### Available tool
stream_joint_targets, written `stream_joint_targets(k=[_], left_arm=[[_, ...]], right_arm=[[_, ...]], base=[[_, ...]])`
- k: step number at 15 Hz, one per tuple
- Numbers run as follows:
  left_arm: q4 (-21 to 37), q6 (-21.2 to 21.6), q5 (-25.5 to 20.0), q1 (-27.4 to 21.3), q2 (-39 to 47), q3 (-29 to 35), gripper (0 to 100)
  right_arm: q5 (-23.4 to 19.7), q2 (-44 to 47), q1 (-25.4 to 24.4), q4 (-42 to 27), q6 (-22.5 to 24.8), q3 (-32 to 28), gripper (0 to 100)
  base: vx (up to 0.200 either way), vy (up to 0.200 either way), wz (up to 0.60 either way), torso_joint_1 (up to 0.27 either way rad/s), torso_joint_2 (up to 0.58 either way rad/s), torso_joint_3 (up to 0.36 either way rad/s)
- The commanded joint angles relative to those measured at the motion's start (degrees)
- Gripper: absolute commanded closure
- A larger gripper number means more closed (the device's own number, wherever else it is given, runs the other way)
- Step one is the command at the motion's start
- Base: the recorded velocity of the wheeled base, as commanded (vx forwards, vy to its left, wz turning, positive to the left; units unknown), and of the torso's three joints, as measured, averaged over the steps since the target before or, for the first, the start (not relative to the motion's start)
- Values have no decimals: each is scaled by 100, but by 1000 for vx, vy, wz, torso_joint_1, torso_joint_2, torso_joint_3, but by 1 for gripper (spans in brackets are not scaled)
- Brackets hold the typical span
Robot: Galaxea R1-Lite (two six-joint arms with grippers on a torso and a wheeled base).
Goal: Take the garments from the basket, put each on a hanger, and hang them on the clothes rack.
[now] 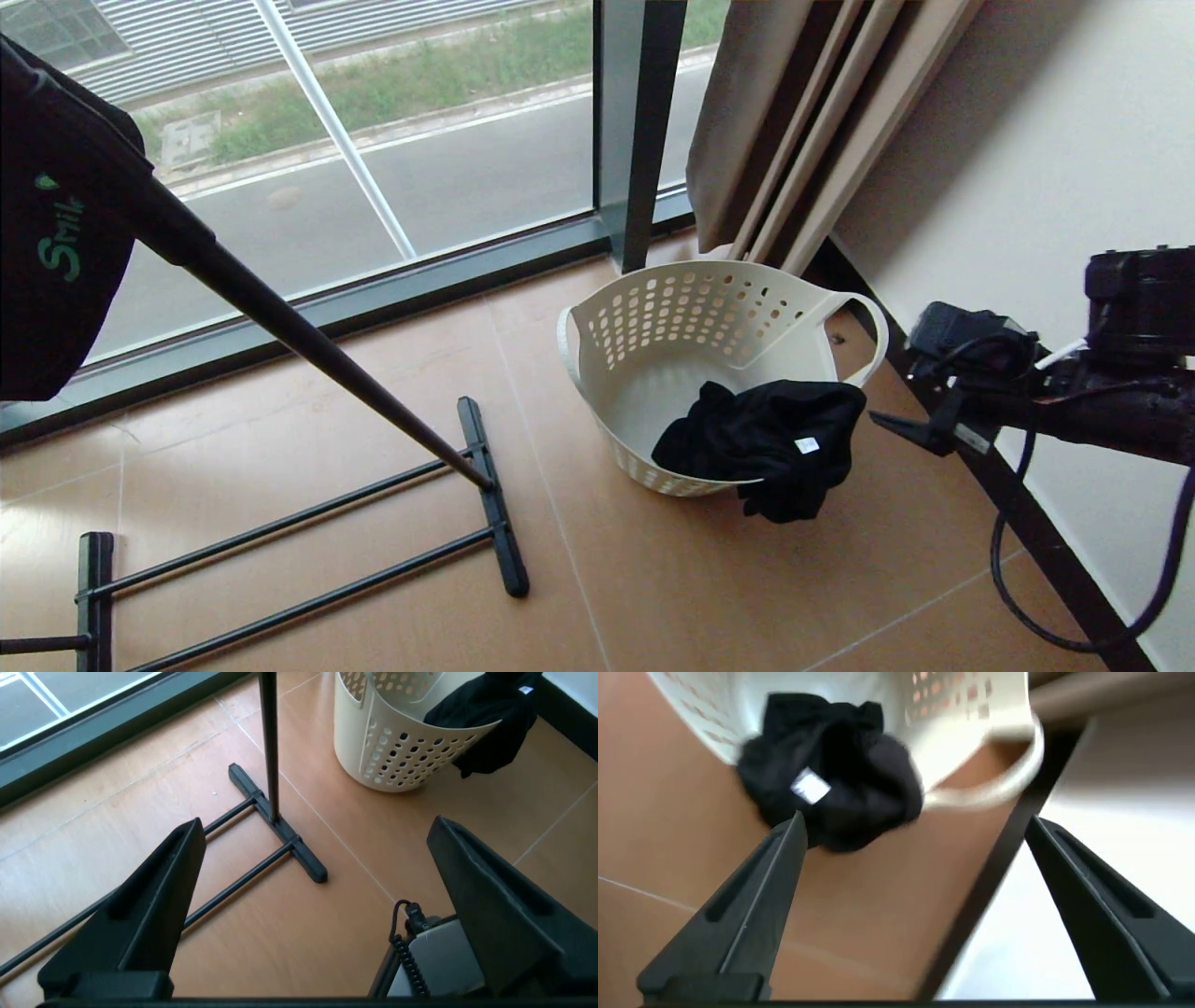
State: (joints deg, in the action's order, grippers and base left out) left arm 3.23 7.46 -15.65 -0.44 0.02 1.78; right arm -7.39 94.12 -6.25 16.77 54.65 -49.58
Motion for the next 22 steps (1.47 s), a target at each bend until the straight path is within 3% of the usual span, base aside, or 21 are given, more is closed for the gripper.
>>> stream_joint_targets(k=[1, 4, 6, 10, 22], left_arm=[[2, 1, 1, 0, 6, -2, 0], [2, 1, 1, 0, 6, -2, 0], [2, 1, 1, 0, 6, -2, 0], [2, 1, 1, 0, 6, -2, 0], [2, 1, 1, 0, 6, -2, 0]], right_arm=[[62, 985, -69, -25, 591, -579, 0], [554, 1556, -218, -16, 1004, -940, 0], [906, 1820, -289, 1, 1056, -1168, 0], [1169, 2145, -306, 28, 1065, -1441, 0], [1416, 3086, -306, 63, 1048, -2258, 0]], base=[[0, 0, 0, 0, 0, 0], [0, 0, 0, 0, 0, 0], [0, 0, 0, 0, 0, 0], [0, 0, 0, 0, 0, 0], [0, 0, 0, 0, 0, 0]])
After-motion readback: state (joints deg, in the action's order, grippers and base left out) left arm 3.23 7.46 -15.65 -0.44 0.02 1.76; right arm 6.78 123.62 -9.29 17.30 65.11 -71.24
